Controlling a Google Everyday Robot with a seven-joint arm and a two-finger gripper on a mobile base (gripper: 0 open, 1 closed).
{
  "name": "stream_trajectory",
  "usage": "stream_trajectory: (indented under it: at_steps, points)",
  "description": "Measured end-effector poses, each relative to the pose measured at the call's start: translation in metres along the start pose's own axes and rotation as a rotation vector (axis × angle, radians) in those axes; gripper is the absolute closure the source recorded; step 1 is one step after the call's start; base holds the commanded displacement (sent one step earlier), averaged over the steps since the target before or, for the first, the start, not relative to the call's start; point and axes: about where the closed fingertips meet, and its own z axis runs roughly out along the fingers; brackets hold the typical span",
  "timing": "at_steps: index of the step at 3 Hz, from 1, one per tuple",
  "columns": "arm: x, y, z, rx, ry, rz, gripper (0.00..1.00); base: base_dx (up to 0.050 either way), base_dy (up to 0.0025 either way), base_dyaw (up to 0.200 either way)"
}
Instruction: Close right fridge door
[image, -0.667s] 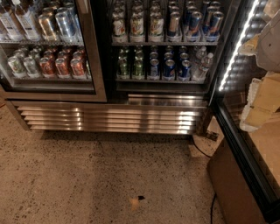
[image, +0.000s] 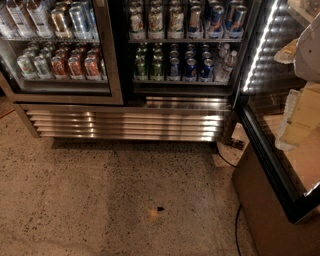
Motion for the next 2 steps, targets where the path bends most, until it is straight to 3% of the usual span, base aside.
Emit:
stream_trajectory:
  at_steps: [2]
  points:
    - [0.0000,0.0000,0.0000,0.000,0.000,0.000,0.00,0.000,0.00006,-0.201]
